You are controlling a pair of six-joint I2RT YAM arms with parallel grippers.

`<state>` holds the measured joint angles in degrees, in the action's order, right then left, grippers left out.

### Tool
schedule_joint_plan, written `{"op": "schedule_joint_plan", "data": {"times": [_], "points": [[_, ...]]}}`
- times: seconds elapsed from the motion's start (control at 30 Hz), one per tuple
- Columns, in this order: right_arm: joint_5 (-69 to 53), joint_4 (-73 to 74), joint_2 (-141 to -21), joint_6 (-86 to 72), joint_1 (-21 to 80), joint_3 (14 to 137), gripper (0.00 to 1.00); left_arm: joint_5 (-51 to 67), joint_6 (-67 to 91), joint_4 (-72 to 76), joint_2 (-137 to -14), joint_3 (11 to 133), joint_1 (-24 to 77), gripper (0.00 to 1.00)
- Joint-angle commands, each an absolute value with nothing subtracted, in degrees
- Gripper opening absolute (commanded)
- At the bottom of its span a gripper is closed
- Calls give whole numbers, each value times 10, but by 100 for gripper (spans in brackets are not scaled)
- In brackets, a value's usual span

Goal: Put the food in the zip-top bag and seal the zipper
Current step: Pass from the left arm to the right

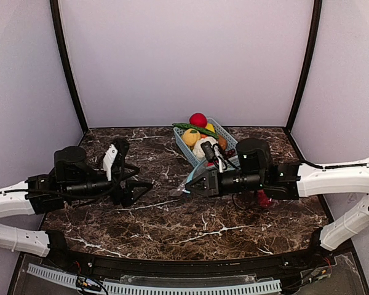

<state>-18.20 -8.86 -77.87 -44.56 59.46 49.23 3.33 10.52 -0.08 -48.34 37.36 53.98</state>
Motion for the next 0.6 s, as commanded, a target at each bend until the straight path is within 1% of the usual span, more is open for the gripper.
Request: {"op": "schedule_joint_plan", "data": {"times": [0.0,0.13,0.23,0.3,0.37,0.43,0.57], "points": [[-192,-51,-786,-487,584,521,0,-69,-31,26,-561,390,618,81],[-193,-27,-784,-506,577,526,0,-141,-117,82,-621,409,672,81],[-201,-17,-786,-518,573,526,0,-176,-151,108,-660,422,689,80],[-202,-11,-786,-522,571,525,0,-190,-168,123,-680,432,697,77],[-202,-7,-785,-526,571,525,0,-201,-180,134,-698,440,702,73],[-202,-5,-783,-530,570,524,0,-197,-191,138,-715,449,705,63],[-204,-2,-780,-537,566,525,0,-181,-204,131,-746,469,708,51]]}}
